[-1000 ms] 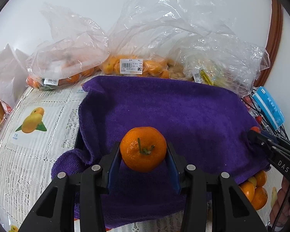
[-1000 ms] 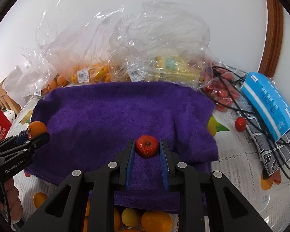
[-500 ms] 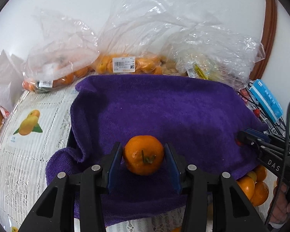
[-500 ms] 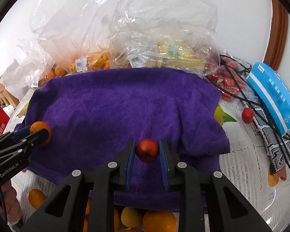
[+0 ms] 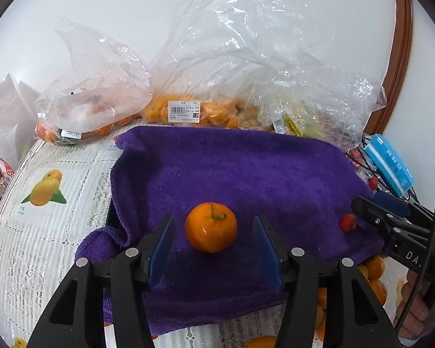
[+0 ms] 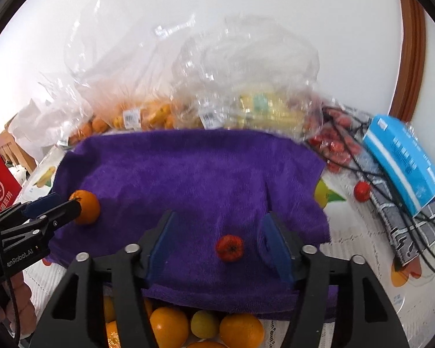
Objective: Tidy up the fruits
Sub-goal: 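Lower both held fruits onto the purple towel and open both tools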
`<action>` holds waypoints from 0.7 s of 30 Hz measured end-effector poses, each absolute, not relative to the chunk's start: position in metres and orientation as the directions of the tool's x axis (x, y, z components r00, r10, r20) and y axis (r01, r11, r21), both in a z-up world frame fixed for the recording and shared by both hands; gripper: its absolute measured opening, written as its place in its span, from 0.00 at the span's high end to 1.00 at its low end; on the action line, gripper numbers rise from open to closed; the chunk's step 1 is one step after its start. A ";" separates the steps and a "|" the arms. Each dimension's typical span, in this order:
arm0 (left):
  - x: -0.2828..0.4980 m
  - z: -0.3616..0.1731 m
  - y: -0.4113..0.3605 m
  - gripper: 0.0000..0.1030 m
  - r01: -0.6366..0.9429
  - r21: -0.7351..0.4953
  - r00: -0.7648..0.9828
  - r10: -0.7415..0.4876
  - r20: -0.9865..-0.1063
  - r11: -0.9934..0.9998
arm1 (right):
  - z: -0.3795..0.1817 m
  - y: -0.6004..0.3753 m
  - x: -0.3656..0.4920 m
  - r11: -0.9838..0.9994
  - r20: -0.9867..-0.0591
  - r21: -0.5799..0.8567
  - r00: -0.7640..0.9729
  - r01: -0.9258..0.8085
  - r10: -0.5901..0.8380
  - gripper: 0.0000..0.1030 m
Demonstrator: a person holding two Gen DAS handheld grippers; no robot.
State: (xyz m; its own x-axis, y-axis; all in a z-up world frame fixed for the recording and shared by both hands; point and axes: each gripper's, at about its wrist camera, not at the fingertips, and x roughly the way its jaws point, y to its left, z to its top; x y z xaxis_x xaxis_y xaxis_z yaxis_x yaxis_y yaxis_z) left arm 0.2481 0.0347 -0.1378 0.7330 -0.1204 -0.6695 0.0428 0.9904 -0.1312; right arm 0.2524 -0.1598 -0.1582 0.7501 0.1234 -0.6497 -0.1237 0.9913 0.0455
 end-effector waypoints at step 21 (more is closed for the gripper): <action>0.234 -0.125 0.030 0.48 0.040 -0.104 0.784 -0.096 -0.613 0.994 | -0.143 -0.164 0.238 0.989 -0.625 0.088 0.767 -0.117 0.147 0.29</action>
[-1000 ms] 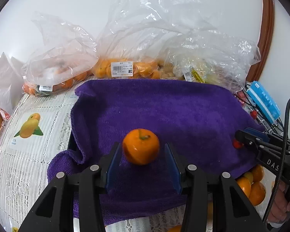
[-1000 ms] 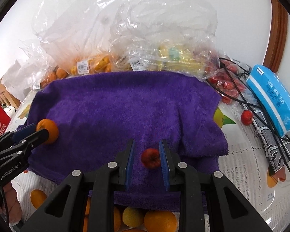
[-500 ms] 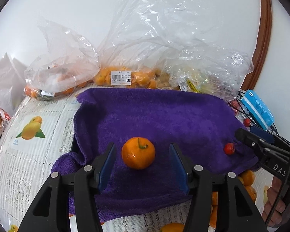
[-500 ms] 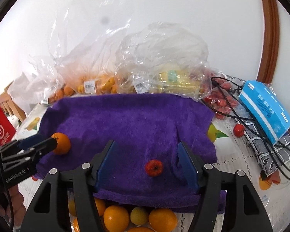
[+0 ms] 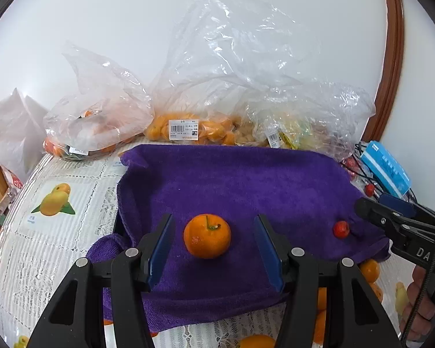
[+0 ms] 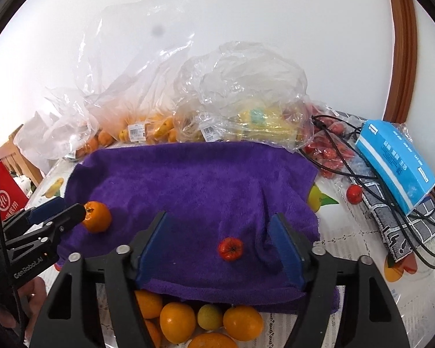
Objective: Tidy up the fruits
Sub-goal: 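Lower both held fruits onto the purple towel and open both tools, then withdraw both tools from the towel back toward the fruit row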
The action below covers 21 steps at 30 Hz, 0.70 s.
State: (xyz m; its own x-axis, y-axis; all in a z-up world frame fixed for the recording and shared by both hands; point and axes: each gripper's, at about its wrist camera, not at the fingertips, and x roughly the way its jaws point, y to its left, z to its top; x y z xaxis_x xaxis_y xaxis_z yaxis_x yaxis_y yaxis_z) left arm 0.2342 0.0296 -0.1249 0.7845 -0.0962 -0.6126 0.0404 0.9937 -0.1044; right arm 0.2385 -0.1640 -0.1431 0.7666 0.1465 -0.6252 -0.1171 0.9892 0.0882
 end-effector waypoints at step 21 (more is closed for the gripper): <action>0.159 -0.109 0.035 0.48 0.088 -0.118 0.776 -0.142 -0.614 0.989 | -0.128 -0.178 0.169 0.973 -0.605 0.182 0.765 -0.139 0.222 0.29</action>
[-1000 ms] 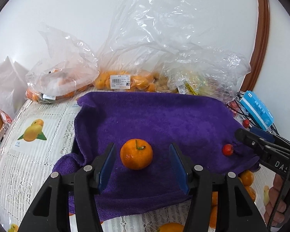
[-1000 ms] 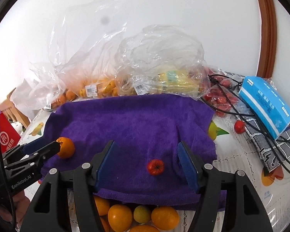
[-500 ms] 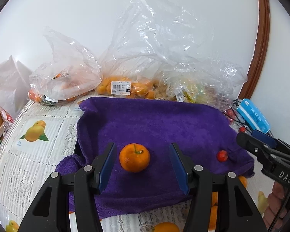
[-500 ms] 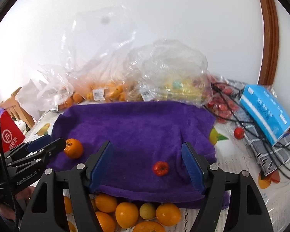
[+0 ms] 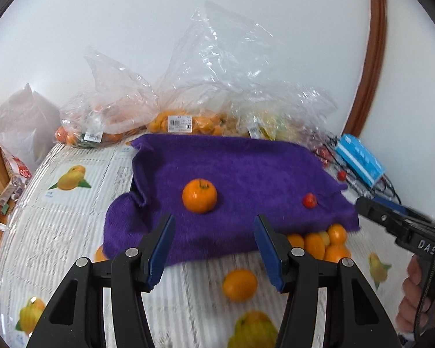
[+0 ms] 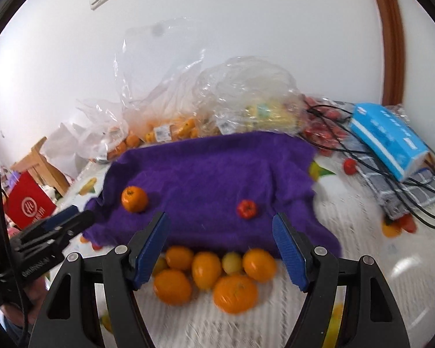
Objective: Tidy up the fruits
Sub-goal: 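Withdraw both tools from the towel back toward the fruit row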
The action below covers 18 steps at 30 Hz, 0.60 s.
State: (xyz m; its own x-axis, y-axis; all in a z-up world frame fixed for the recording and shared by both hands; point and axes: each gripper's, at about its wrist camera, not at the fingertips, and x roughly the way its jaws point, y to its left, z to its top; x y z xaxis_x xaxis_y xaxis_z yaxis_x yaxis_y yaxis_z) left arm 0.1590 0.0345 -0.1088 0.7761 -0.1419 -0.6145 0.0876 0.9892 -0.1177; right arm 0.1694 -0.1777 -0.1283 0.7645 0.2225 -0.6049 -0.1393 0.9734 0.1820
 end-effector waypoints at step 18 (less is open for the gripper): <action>0.097 -0.122 0.042 0.48 0.106 -0.143 0.719 -0.175 -0.673 0.984 | -0.124 -0.198 0.078 0.987 -0.585 0.158 0.804 -0.022 0.112 0.27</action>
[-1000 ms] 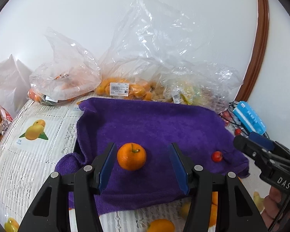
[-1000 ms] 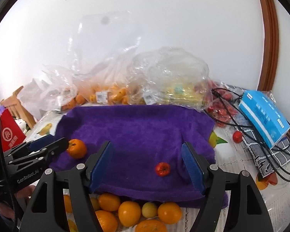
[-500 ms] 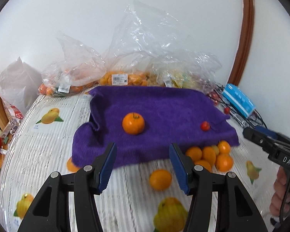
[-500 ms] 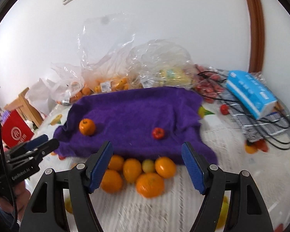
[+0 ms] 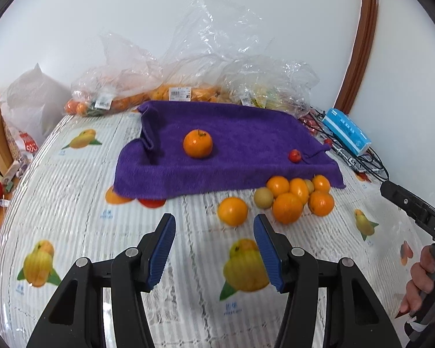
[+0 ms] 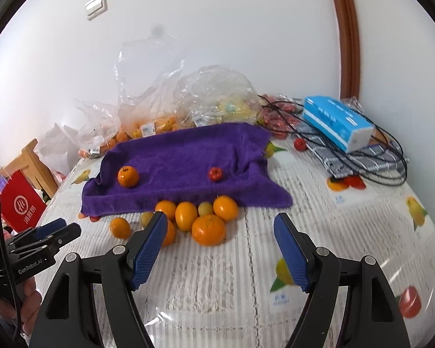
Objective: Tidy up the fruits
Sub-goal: 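Withdraw both tools from the towel back toward the fruit row, then grasp an orange with the left tool while the right tool grasps another orange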
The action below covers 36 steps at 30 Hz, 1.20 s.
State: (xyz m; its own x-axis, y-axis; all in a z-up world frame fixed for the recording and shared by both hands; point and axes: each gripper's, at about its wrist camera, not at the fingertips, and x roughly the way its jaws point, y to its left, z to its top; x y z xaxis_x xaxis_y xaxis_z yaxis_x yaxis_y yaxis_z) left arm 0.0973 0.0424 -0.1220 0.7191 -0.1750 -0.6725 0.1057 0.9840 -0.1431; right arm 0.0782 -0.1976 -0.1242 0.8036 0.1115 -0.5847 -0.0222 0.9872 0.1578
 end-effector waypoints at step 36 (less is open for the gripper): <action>0.168 -0.176 -0.001 0.66 0.169 -0.078 0.635 -0.169 -0.754 0.982 | -0.195 -0.186 0.124 0.994 -0.689 0.088 0.717 -0.061 0.105 0.44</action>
